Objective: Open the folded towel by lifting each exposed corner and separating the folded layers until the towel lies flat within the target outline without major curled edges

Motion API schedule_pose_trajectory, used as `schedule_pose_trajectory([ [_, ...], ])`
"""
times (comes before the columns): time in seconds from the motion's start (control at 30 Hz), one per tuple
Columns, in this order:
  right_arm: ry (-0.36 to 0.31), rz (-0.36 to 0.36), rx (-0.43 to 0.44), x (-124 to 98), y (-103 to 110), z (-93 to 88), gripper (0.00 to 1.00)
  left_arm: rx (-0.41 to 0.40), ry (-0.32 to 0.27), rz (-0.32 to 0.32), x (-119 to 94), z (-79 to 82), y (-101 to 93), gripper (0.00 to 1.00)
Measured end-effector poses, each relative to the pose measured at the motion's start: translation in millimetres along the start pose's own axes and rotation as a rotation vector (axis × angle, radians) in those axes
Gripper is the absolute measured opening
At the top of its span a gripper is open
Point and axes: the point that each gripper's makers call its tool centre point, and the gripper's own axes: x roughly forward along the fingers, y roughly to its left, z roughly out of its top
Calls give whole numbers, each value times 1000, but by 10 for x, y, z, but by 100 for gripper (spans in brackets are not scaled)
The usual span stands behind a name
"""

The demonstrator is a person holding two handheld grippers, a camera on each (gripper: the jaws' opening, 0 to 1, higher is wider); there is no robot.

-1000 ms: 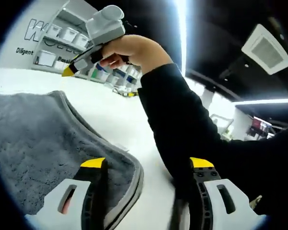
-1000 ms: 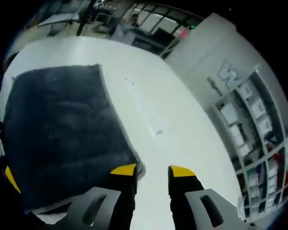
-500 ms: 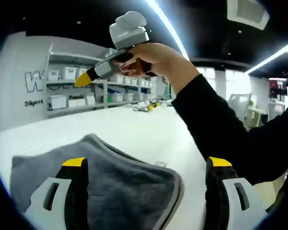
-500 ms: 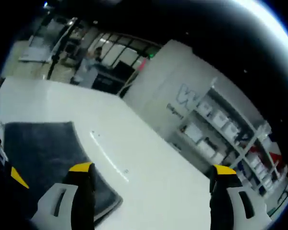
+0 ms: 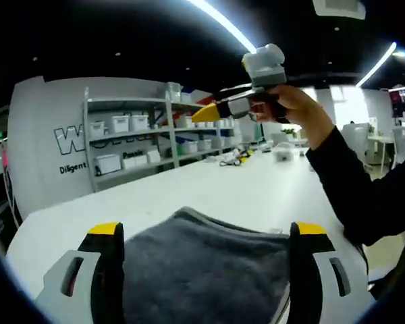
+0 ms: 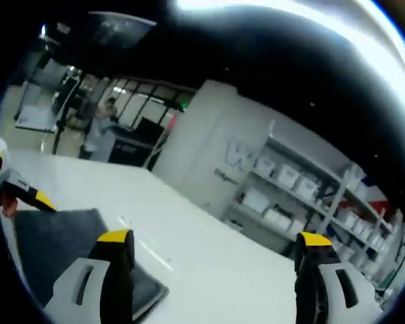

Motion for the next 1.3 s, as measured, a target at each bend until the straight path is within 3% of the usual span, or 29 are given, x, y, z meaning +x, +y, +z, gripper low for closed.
schedule_pose_trajectory([
  [0.17,-9,-31,4,-247,-5,1,99,16,-3,22,-134,28,249,100],
  [0.27,-15,-58,-7,-412,10,-15,99,-10,-27,69,-259,59,530,99],
  [0.4,-43,-61,33,-703,169,-99,99,-11,-50,112,-404,74,762,99],
  [0.53,-52,-54,75,-885,384,-243,99,17,-27,140,-552,0,930,98],
  [0.7,-73,-105,110,-1083,415,-298,100,24,-5,167,-693,-99,1197,98],
  [0.8,-81,-124,116,-1187,457,-337,100,13,1,156,-718,-152,1245,99],
  [1.0,-36,-123,154,-1359,692,-590,100,-29,-11,122,-709,-311,1303,100],
  [1.07,-27,-131,191,-1416,740,-725,100,-4,-39,215,-758,-331,1558,99],
  [1.1,-24,-132,203,-1426,751,-768,100,-20,-33,207,-756,-357,1577,99],
  [1.2,-2,-119,252,-1443,819,-1012,100,-137,-46,148,-758,-417,1507,99],
  [1.3,37,-124,273,-1449,848,-1250,100,-108,-21,182,-768,-472,1460,99],
])
